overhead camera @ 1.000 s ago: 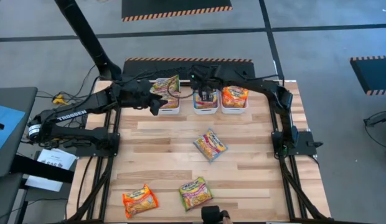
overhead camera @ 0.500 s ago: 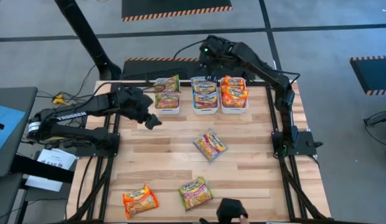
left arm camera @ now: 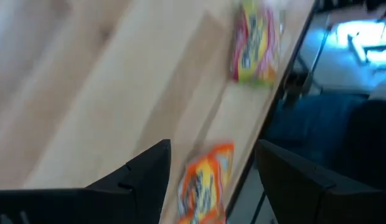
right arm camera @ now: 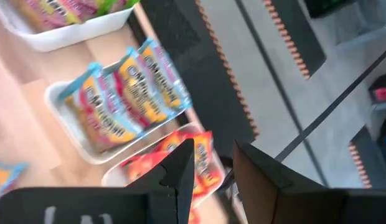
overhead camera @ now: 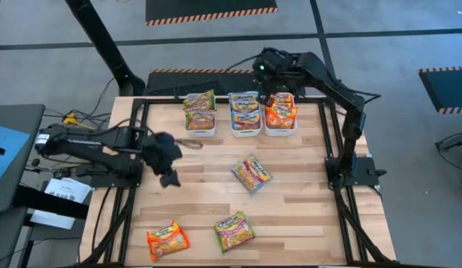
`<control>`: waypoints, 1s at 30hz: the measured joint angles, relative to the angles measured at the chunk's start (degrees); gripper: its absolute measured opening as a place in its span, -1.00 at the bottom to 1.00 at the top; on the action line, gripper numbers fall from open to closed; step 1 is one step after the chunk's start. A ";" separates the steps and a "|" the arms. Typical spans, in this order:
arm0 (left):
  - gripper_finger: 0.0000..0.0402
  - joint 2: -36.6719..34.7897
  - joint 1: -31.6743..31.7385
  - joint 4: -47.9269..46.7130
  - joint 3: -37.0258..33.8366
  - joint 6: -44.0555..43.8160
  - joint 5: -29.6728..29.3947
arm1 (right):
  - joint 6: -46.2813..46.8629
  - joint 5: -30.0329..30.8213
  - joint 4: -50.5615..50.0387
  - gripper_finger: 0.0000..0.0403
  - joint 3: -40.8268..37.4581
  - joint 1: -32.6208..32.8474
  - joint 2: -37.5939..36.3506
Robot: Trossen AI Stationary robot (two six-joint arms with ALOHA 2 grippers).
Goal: Sort Maruchan noodles
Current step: Put the orange noodle pack into the right white bin
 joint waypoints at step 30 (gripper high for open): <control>0.09 16.77 -40.08 6.11 -1.50 -18.34 -18.02 | 30.90 -6.38 -4.54 -0.33 -0.02 25.74 -2.03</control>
